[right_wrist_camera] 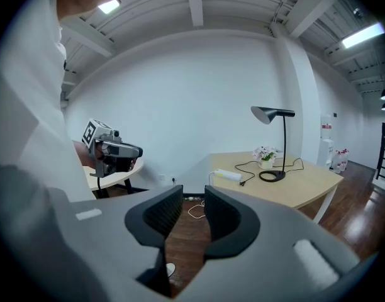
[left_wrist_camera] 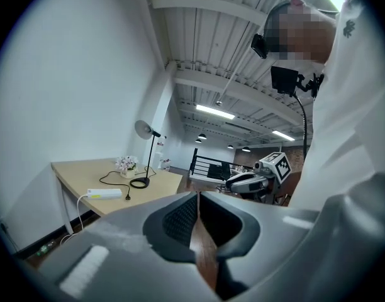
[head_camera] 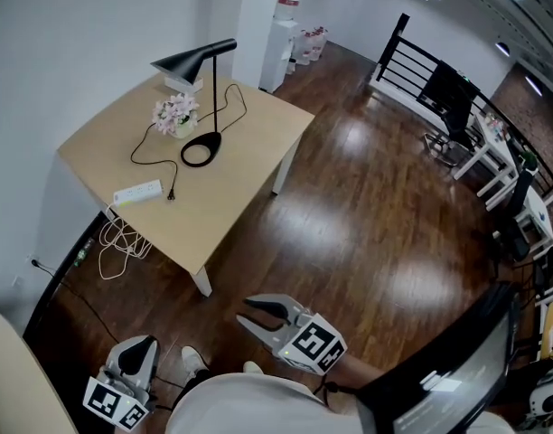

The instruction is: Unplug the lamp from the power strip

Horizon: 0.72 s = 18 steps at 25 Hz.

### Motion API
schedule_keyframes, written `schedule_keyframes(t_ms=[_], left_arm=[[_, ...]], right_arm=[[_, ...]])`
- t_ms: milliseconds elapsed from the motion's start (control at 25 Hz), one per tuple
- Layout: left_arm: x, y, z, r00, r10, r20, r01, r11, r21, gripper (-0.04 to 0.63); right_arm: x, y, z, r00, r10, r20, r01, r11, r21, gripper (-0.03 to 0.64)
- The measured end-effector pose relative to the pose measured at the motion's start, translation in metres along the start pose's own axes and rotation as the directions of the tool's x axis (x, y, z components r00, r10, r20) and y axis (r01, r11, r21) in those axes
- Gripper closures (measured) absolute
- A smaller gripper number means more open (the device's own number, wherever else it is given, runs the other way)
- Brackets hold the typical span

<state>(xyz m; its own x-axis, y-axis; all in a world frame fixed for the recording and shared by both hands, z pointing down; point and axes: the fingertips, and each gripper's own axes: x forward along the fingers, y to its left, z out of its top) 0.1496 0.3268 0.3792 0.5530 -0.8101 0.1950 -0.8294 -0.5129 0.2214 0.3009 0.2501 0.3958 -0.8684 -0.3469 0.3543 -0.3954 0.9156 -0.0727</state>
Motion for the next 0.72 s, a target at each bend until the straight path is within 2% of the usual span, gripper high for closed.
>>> schedule_keyframes(t_ms=[400,720], left_arm=[[-0.001,-0.067,-0.029,0.998,0.052,-0.021,-0.053,0.998,-0.019,0.578],[0.004,-0.09,-0.038,0.998,0.06,-0.028,-0.061,0.998,-0.021,0.578]], right_arm=[[-0.057,0.016,-0.013,0.996,0.079,0.033,-0.077,0.995,-0.055,0.499],[-0.077,0.019,-0.026,0.995,0.095,0.04,-0.093,0.994,-0.06,0.499]])
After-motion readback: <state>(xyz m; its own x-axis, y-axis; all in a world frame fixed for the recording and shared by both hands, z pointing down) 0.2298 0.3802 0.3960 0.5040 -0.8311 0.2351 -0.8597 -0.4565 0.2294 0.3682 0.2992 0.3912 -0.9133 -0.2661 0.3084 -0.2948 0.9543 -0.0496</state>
